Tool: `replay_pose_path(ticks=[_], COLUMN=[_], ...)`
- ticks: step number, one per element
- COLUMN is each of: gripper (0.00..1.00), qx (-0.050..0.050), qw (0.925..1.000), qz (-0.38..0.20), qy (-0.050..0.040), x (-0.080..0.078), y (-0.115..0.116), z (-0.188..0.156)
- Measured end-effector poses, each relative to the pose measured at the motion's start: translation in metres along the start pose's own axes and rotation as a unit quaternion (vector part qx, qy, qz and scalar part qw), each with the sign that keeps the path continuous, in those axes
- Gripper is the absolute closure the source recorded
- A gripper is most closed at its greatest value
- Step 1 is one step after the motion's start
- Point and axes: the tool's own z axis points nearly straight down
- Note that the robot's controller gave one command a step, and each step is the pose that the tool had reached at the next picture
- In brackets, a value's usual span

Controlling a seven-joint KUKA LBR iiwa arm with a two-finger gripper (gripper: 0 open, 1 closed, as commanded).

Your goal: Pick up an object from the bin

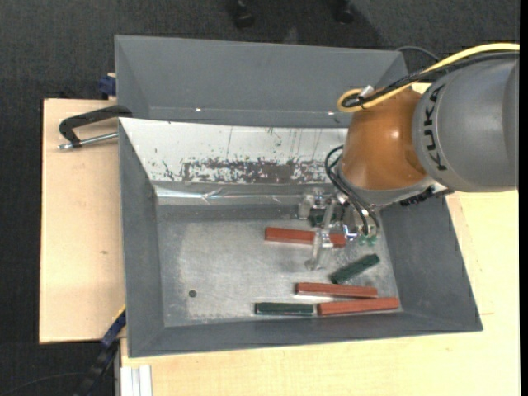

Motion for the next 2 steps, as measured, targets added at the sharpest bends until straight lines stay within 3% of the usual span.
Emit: replay_pose_path(ticks=[1, 2], gripper=[0.0, 0.0], qx=[0.0, 0.0], qw=[0.9958, 0.984], qz=[0.091, 0.178], qy=[0.0001, 0.0043], x=[-0.01, -0.008], y=[-0.01, 0.005], z=[0.002, 0.033])
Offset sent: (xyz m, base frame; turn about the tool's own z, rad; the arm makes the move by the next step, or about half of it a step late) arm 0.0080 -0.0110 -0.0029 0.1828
